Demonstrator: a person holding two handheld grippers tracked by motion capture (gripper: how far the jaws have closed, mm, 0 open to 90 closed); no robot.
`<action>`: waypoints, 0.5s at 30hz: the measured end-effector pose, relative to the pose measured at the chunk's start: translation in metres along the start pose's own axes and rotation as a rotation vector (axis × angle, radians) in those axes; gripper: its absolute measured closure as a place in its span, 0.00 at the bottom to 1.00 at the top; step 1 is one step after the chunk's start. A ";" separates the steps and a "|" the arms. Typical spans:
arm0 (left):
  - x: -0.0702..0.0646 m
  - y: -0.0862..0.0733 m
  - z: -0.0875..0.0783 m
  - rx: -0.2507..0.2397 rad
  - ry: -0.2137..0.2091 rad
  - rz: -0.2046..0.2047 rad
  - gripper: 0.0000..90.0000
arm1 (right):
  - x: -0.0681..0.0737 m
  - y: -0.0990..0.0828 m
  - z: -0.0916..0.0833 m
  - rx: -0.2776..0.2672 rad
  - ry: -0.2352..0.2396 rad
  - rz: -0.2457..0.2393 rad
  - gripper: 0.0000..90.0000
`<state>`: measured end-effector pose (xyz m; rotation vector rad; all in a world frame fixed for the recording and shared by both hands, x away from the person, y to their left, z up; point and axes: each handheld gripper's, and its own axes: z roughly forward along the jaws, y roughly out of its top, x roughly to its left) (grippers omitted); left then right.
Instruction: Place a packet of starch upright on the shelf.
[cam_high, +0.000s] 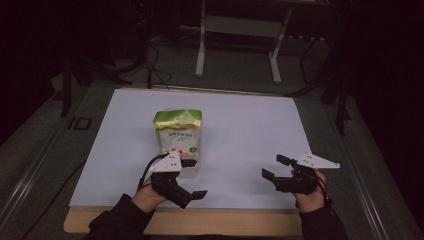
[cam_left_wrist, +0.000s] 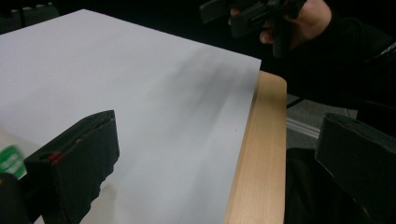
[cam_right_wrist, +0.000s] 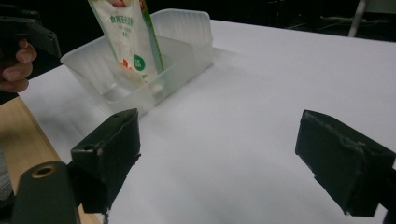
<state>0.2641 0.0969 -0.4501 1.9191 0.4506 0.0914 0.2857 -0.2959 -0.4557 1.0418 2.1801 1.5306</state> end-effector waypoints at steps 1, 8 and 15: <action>0.000 0.000 0.000 0.000 0.000 0.000 0.00 | 0.000 -0.001 0.001 0.001 0.002 0.005 0.15; -0.008 -0.012 0.029 0.004 -0.015 -0.011 0.00 | 0.001 -0.004 0.003 -0.010 -0.015 -0.024 0.15; -0.012 -0.021 0.044 -0.001 0.012 0.015 0.00 | -0.001 -0.007 0.006 -0.015 -0.014 -0.022 0.15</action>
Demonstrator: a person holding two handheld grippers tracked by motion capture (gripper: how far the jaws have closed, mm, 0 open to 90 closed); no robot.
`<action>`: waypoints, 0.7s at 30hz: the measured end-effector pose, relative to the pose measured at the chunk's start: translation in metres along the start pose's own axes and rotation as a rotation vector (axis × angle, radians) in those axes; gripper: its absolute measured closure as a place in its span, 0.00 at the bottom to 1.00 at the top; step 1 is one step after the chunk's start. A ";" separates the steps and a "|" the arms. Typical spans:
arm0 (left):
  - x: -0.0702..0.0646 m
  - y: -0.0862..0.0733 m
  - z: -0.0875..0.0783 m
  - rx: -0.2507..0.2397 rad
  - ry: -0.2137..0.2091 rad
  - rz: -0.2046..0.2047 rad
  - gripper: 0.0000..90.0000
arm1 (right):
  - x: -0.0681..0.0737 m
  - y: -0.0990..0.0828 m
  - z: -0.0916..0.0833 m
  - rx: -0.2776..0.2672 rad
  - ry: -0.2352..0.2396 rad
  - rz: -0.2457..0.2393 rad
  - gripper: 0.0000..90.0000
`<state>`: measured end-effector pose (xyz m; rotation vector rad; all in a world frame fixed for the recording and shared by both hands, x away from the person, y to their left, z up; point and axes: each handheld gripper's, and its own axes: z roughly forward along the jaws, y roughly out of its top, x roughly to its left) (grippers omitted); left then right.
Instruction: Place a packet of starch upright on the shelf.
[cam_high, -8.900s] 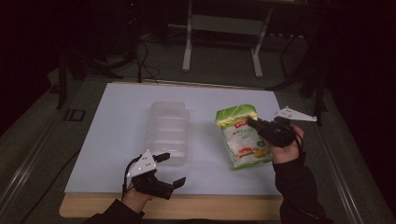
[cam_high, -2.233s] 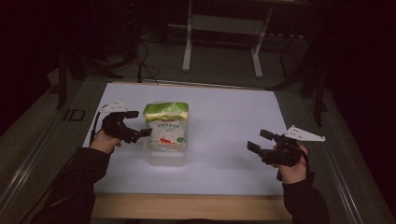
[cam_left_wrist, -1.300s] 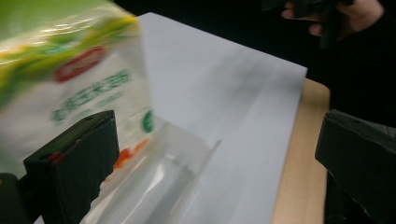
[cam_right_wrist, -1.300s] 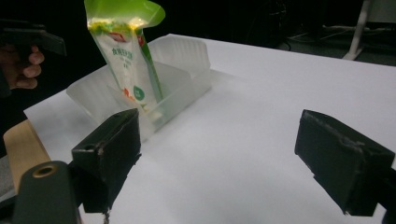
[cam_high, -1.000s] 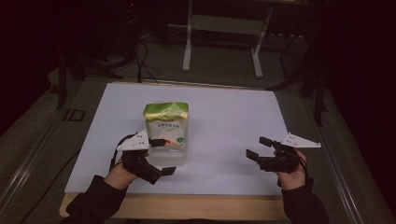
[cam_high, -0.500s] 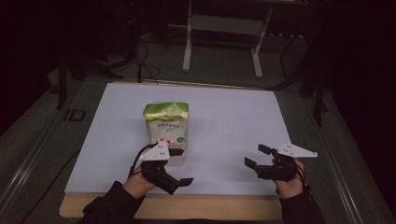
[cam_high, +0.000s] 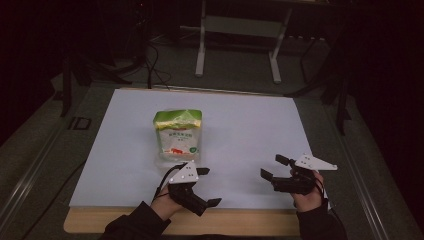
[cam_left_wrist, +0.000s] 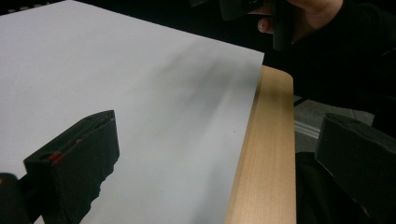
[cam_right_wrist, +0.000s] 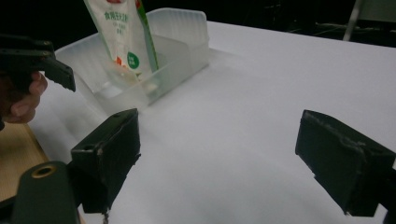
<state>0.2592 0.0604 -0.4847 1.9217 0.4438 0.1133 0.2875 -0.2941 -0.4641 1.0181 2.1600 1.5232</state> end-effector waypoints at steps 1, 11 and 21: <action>0.000 0.000 0.000 0.000 0.000 0.000 0.00 | 0.000 0.000 0.001 0.004 -0.001 -0.001 0.15; -0.004 -0.009 0.008 0.019 0.007 0.034 0.00 | 0.002 -0.003 0.005 -0.030 -0.029 -0.019 0.16; -0.005 -0.017 0.012 0.033 -0.005 0.044 0.00 | -0.001 -0.004 0.002 -0.041 -0.052 -0.010 0.16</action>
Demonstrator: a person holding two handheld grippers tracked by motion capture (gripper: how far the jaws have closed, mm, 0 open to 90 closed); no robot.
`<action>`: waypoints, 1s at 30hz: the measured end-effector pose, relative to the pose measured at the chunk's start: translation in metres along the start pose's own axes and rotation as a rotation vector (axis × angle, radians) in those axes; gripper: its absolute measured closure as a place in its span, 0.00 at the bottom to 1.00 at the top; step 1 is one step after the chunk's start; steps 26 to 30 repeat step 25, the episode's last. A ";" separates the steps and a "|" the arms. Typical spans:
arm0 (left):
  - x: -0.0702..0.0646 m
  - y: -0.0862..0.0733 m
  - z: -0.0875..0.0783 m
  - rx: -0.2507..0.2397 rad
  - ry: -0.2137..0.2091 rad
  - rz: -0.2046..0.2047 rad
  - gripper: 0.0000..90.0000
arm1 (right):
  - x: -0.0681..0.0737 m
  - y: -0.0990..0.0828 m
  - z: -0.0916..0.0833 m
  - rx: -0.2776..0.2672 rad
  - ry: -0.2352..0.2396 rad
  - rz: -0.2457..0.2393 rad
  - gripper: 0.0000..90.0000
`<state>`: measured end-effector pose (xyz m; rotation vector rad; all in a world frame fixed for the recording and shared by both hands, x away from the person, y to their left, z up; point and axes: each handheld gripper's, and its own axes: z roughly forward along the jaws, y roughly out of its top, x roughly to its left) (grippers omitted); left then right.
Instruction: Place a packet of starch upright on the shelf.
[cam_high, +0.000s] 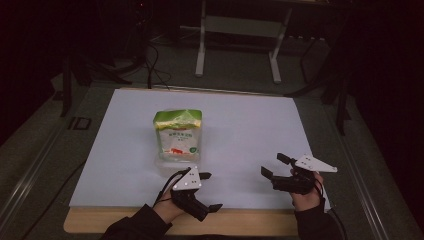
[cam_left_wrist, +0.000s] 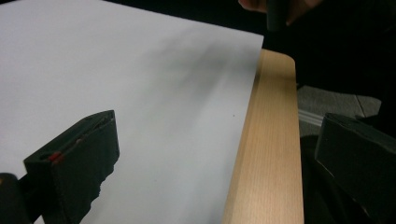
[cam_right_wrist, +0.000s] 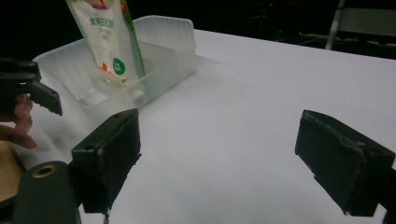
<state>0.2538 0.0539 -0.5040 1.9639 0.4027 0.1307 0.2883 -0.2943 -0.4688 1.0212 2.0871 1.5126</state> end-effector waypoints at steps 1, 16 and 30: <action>0.000 -0.001 0.001 0.004 -0.001 0.000 0.00 | -0.001 -0.001 0.001 0.005 0.000 0.005 0.16; 0.000 -0.007 0.004 0.017 -0.002 0.006 0.00 | -0.002 -0.003 0.004 0.031 0.004 0.006 0.16; 0.000 -0.006 0.004 0.011 -0.012 -0.001 0.00 | -0.002 -0.004 0.005 0.036 0.011 -0.021 0.16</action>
